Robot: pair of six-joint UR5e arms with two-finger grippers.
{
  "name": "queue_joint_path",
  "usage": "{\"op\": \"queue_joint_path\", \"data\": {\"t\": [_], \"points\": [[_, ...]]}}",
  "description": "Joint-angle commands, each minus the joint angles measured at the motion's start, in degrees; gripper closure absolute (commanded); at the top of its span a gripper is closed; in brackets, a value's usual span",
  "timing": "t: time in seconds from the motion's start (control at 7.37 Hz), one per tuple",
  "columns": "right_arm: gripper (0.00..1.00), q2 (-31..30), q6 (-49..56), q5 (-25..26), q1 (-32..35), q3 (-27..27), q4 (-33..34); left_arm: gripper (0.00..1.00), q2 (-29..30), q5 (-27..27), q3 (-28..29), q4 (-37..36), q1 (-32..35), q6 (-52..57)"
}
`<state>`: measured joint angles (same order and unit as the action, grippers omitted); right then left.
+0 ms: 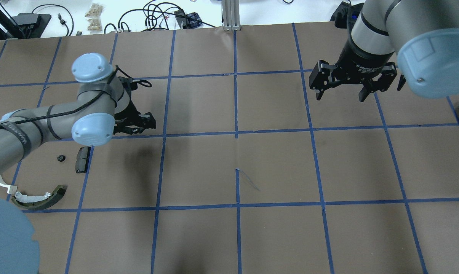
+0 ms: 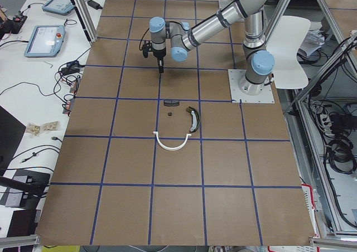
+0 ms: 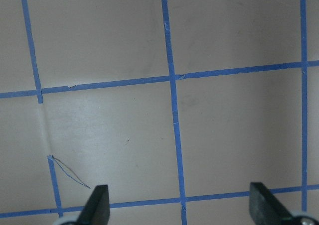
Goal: Place bearing gear from tray to pile
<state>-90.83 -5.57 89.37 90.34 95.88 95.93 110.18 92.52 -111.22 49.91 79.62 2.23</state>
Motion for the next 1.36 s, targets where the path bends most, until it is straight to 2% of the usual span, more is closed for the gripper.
{"op": "queue_joint_path", "data": {"t": [0.0, 0.27, 0.68, 0.95, 1.09, 1.22], "points": [[0.00, -0.31, 0.04, 0.01, 0.10, 0.01, 0.05, 0.97, 0.04, 0.20, -0.14, 0.45, -11.11, 15.96], [0.00, -0.31, 0.04, -0.25, 0.10, 0.01, -0.04, 0.98, 0.92, 0.03, 0.38, 0.45, -19.02, 26.64], [0.00, -0.31, 0.12, -0.25, 0.10, 0.01, 0.14, 1.00, 1.27, 0.03, 0.30, 0.27, -26.42, 37.98], [0.00, -0.31, -0.14, -0.16, 0.27, 0.01, 0.05, 1.00, 2.32, -0.41, 0.12, 0.18, -28.38, 39.26], [0.00, -0.31, -0.14, -0.25, 0.45, 0.01, 0.14, 0.88, 2.67, -0.33, 0.12, 0.18, -28.38, 39.34], [0.00, -0.40, -0.14, -0.16, 0.45, 0.01, -0.04, 0.24, 3.02, -0.24, 0.04, 0.27, -28.38, 39.17]]}}
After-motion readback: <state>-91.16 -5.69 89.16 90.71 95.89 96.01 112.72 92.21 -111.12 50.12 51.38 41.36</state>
